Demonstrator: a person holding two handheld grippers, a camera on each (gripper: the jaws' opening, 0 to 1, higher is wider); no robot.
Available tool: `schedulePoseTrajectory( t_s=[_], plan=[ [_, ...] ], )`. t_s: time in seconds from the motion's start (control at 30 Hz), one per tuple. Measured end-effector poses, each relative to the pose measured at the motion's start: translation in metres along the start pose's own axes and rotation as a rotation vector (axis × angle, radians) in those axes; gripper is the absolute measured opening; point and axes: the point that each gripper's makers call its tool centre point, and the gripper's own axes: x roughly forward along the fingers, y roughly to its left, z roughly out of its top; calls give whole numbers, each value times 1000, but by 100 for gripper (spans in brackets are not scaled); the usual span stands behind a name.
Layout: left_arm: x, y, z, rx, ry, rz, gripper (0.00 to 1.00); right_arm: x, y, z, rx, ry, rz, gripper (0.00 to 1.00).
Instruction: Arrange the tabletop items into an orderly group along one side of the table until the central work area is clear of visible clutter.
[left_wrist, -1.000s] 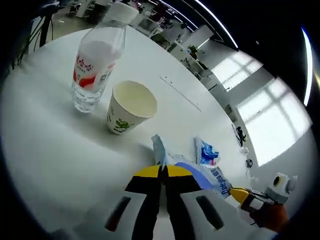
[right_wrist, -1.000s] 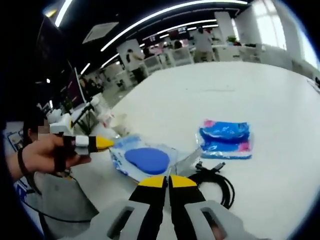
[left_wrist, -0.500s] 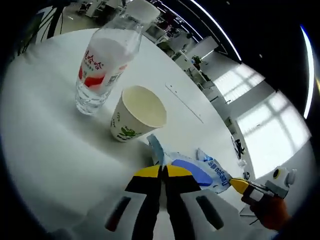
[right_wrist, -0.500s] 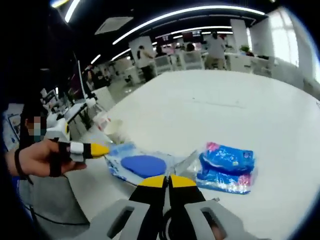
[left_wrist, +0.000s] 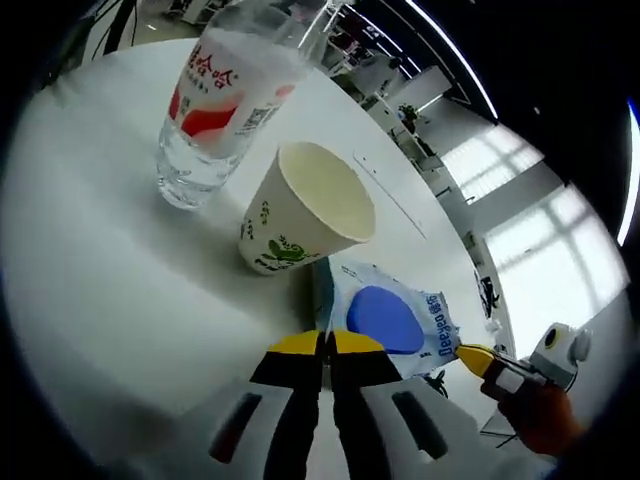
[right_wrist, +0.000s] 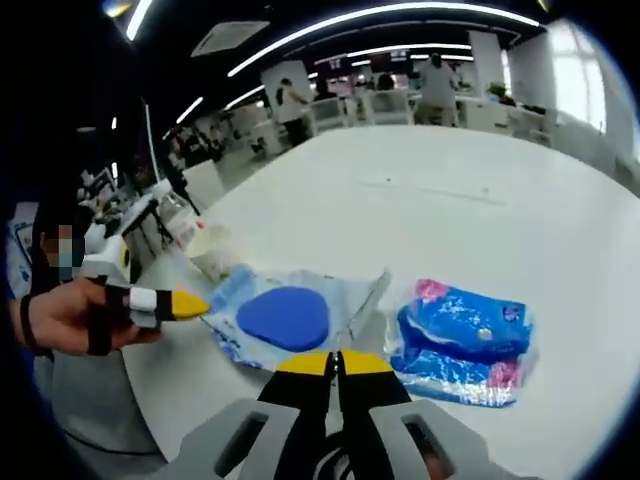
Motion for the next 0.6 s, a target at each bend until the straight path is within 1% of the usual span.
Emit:
schedulePoseTrajectory(
  t_s=[0.13, 0.23, 0.4, 0.47, 0.6],
  plan=[
    [4, 0, -3, -8, 9, 9, 0, 7, -6, -7, 32, 26, -7, 0],
    [6, -3, -4, -13, 11, 14, 0, 11, -12, -9, 60, 33, -17, 0],
    [8, -6, 0, -33, 2, 15, 0, 21, -21, -10, 111, 20, -32, 0],
    [11, -6, 2, -48, -7, 14, 0, 23, -19, -6, 117, 17, -37, 0],
    [12, -6, 4, -80, -23, 14, 0, 26, -19, -8, 136, 13, -40, 0]
  ],
)
